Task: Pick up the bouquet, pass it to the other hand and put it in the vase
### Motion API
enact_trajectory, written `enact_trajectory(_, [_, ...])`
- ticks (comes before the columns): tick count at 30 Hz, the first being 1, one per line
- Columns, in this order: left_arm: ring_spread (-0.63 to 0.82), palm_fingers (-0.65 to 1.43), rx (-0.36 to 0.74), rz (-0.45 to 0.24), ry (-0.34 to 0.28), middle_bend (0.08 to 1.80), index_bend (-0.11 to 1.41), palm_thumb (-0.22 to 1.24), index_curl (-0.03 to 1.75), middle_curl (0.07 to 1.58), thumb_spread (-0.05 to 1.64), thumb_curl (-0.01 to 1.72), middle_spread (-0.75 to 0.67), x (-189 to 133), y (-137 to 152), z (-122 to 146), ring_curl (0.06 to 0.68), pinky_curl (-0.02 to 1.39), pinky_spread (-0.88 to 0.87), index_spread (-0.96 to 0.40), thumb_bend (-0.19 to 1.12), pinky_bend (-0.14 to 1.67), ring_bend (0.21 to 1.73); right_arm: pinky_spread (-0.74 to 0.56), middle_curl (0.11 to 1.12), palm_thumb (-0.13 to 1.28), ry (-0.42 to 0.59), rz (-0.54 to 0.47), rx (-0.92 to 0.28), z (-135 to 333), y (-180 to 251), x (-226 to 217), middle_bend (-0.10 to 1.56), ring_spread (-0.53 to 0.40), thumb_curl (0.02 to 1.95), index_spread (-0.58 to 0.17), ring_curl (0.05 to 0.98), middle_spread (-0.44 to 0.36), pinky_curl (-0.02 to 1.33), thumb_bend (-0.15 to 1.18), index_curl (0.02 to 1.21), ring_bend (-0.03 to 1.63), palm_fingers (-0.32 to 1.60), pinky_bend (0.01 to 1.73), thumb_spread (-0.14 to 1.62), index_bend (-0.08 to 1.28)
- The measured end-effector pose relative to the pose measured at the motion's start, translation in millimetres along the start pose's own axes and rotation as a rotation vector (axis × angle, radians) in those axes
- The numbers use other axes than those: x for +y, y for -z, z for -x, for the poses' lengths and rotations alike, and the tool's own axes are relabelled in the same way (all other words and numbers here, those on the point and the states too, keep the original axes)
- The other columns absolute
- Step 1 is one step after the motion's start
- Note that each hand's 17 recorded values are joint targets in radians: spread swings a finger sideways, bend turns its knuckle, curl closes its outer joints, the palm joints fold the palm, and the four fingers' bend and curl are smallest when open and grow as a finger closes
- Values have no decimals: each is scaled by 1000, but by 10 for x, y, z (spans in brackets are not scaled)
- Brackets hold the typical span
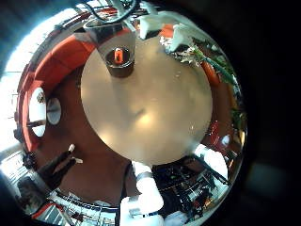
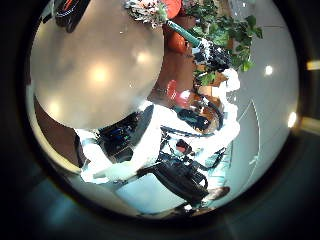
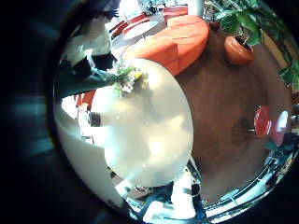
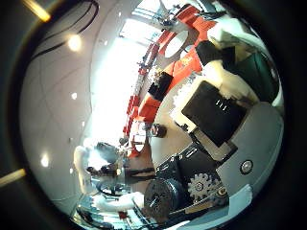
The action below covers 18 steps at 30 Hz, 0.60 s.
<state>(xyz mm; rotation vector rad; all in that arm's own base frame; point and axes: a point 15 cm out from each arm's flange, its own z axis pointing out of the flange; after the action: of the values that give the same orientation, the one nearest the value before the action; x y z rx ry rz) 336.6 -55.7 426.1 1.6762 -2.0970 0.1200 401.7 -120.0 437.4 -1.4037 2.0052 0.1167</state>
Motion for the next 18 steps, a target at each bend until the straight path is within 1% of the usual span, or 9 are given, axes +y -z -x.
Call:
enact_trajectory(6, [485,222,3,4,-6,194,172,263,357,362,1209,282,302,-6,-14,1,200,350,469,47,-17,267,562,-139,733,1100,4,4,-3,-8,-18,7,1422,-161,1163,-232,643,-105,613,13,927,1520,1133,1420,849,1167])
enact_trajectory(8, [482,217,3,1,-16,194,175,263,358,362,1209,282,305,-13,-11,4,198,352,469,47,-17,270,553,-144,729,982,-3,22,2,-16,-27,39,1418,-162,1136,-231,640,-105,623,-60,923,1516,1137,1405,848,1168])
enact_trajectory(9, [482,216,3,1,-20,195,175,263,359,362,1209,282,305,-11,-14,-4,198,351,467,48,-17,268,552,-152,723,972,-11,44,10,-57,-58,82,1409,-163,1124,-231,636,-107,627,-44,919,1507,1140,1394,852,1165])
enact_trajectory(11, [484,214,7,5,-23,190,177,259,360,360,1210,279,305,-11,-29,-12,198,352,464,48,-18,266,553,-198,700,880,-20,101,58,-207,-109,169,1372,-172,1053,-241,612,-113,610,-66,891,1460,1097,1344,861,1084])
enact_trajectory(13, [484,210,11,8,-31,193,175,257,360,360,1211,278,306,-11,-46,-25,199,352,463,48,-17,262,556,-303,668,756,-19,183,131,-395,-181,301,1270,-189,961,-274,593,-126,594,-80,858,1417,860,1305,893,905])
enact_trajectory(14, [485,210,13,11,-38,193,175,257,360,359,1211,278,308,-14,-59,-25,199,352,462,49,-17,261,556,-334,659,733,-11,225,169,-471,-214,358,1249,-195,928,-288,585,-133,581,-68,834,1416,811,1294,905,811])
enact_trajectory(15, [486,209,14,13,-43,193,175,257,360,359,1212,277,309,-17,-68,-22,197,353,462,49,-17,261,555,-333,645,696,-5,267,203,-543,-257,415,1206,-203,889,-299,563,-136,573,-71,789,1366,554,1292,922,650])
enact_trajectory(17, [487,209,16,14,-46,193,175,257,360,359,1212,277,310,-28,-84,-14,197,353,462,49,-17,260,554,-273,630,658,5,356,240,-631,-443,523,1135,-197,823,-303,574,-135,597,-55,772,1334,299,1279,949,555])
enact_trajectory(18, [488,209,16,16,-50,194,175,257,361,359,1212,276,310,-28,-90,-17,197,354,462,49,-17,261,553,-204,610,647,2,380,247,-656,-503,550,1083,-187,794,-314,550,-128,579,-49,736,1280,167,1221,960,528])
